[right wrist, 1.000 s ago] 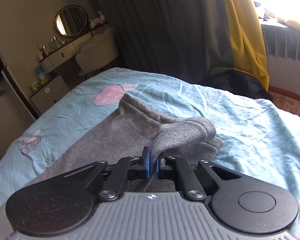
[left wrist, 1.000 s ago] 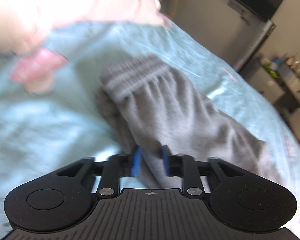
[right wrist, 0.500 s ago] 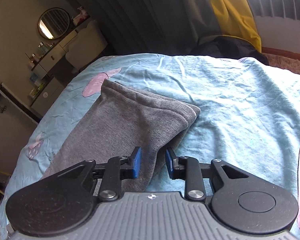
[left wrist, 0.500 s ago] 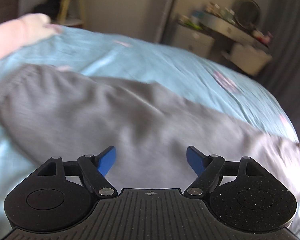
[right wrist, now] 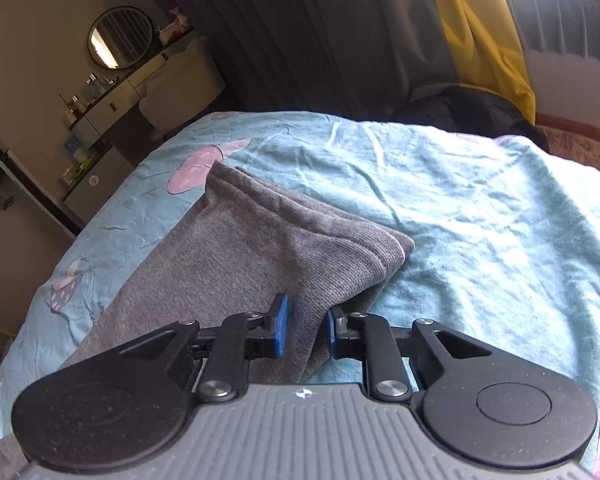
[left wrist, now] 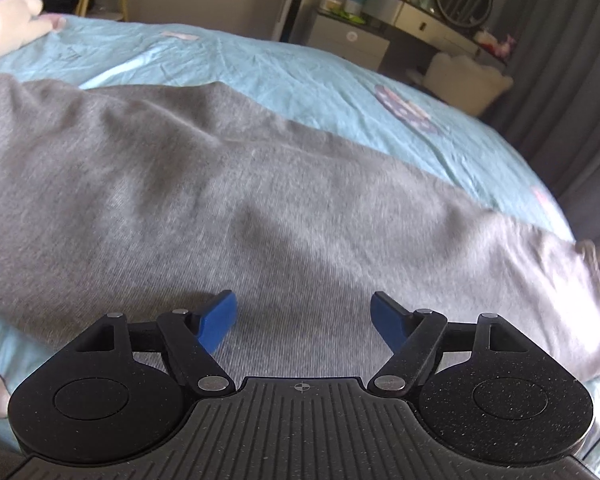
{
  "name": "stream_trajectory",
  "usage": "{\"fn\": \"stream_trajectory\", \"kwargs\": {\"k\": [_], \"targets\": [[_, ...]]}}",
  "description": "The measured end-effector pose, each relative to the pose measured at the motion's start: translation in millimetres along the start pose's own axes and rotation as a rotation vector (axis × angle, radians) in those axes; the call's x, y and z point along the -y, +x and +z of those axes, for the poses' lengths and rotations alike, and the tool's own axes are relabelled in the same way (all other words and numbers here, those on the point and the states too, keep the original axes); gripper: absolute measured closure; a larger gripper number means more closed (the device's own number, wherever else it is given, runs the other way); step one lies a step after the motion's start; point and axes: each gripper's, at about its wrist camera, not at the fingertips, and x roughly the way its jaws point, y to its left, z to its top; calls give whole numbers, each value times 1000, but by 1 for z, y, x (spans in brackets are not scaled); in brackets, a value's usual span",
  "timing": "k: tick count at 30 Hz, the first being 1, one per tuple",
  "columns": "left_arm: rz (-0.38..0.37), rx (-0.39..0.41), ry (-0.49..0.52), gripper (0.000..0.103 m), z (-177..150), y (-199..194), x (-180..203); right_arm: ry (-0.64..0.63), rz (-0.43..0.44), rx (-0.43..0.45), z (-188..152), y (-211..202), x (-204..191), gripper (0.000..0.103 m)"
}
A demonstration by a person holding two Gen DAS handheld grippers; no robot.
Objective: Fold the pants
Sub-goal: 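Open both grippers and release the folded leg onto the pants, then grasp the folded hem end with the right gripper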
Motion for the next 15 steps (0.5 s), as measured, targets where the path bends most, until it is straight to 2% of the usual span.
{"fn": "stream_trajectory", "kwargs": {"k": [2,3,5,6,10,13,15], "targets": [[-2,5,-24,24,1,1,-4,-35,-28,42,1,-4,-3,92],[5,5,-22,24,1,2,-5,-47,-70,50,1,-3,-3,92],[27,15,2,24,2,6,-3,-61,-172,28,3,2,1,92],[38,20,18,24,2,7,-1,-52,-188,22,4,2,3,88],[58,29,77,23,0,8,5,-13,-176,65,0,-19,7,83],[62,30,96,22,-2,9,7,40,-148,91,-7,-34,9,71],[66,30,107,21,-3,10,8,58,-111,73,-10,-34,10,61]]}}
